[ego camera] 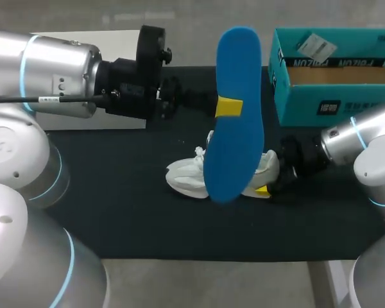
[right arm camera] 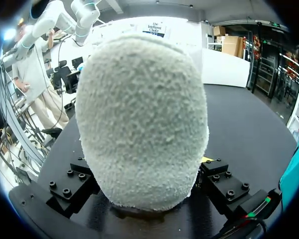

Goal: Take the shoe out of the shoebox, open the shoe tongue, remove and reinsert the insole, then place the shoe into the shoebox

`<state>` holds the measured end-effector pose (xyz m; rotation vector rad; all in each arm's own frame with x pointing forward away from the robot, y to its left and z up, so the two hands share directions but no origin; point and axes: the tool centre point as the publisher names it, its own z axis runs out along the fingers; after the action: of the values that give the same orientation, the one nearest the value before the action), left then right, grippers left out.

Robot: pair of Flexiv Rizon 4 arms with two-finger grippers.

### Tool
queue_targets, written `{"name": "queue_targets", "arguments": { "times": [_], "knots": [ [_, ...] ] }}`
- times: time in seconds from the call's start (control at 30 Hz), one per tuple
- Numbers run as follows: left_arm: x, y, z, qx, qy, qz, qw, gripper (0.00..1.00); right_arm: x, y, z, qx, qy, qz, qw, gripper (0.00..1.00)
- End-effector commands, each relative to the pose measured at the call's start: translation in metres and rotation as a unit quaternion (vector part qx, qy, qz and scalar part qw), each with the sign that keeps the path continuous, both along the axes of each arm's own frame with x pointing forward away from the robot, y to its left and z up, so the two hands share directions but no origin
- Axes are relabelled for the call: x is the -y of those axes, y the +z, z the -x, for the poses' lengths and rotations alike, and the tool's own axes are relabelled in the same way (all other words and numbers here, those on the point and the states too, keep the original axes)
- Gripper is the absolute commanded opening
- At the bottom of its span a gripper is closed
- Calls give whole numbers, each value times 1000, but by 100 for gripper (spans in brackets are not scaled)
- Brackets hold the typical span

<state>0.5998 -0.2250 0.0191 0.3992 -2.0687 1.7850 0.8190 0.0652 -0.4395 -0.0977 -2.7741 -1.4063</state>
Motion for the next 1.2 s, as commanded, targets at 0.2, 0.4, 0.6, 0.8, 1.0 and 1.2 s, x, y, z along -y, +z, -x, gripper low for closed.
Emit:
{"name": "queue_targets", "arguments": {
  "times": [0.2, 0.4, 0.6, 0.8, 1.0, 1.2],
  "knots": [
    [13, -3, -6, -4, -7, 10, 1000, 0, -1, -8, 2, 0, 0, 1, 1000, 0],
    [13, -3, -6, -4, -7, 10, 1000, 0, -1, -8, 2, 0, 0, 1, 1000, 4],
    [13, -3, -6, -4, -7, 10, 1000, 0, -1, -8, 2, 0, 0, 1, 1000, 100],
    [13, -3, -6, -4, -7, 10, 1000, 0, -2, -1, 2, -1, -1, 13, 1000, 100],
    [13, -3, -6, -4, -7, 10, 1000, 0, -1, 9, 4, -3, -10, 36, 999, 100],
    [13, -3, -6, -4, -7, 10, 1000, 0, 0, 18, 7, -16, -10, 72, 997, 100]
  ]
}}
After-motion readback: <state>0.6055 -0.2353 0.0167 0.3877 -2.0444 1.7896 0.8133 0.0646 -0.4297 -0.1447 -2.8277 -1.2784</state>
